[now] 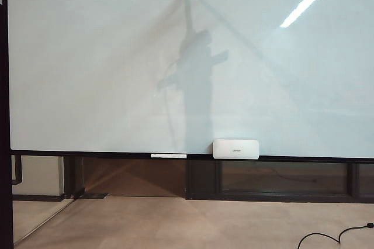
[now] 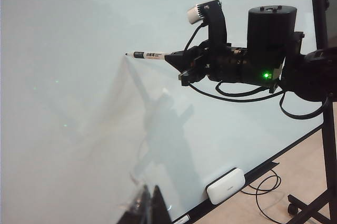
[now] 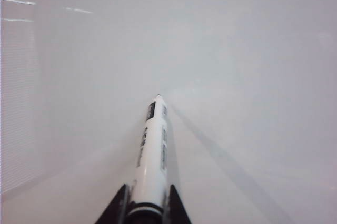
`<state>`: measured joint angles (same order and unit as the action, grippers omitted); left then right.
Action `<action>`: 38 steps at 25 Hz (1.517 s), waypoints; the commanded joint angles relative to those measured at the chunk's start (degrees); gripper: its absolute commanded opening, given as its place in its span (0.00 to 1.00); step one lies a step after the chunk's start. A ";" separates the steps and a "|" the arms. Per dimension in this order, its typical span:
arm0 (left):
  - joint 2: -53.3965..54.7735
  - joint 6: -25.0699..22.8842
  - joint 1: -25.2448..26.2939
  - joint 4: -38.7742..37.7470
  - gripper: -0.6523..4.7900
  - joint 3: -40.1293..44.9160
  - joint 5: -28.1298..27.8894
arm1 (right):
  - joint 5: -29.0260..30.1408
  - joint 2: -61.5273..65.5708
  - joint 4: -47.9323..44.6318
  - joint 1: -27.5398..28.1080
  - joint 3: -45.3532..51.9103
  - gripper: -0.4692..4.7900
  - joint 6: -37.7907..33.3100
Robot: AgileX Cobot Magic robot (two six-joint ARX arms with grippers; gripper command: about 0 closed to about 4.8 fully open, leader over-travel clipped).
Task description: Reach to the right to find the marker pen, pick it up, and write the number 12 on the whiteboard.
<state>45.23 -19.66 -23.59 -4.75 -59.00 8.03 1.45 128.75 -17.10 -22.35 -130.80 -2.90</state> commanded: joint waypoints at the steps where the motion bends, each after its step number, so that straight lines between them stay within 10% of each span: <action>1: -0.11 -0.07 0.04 0.94 0.11 -0.24 0.39 | -0.24 -0.37 -1.25 0.48 -0.28 0.09 0.07; 38: -0.07 0.13 0.13 -1.81 0.11 -0.24 2.08 | -0.26 2.12 8.70 1.09 0.09 0.09 -0.42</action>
<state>45.30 -19.64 -23.55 -6.92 -59.00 10.02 1.96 130.67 -9.50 -21.30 -130.65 -3.01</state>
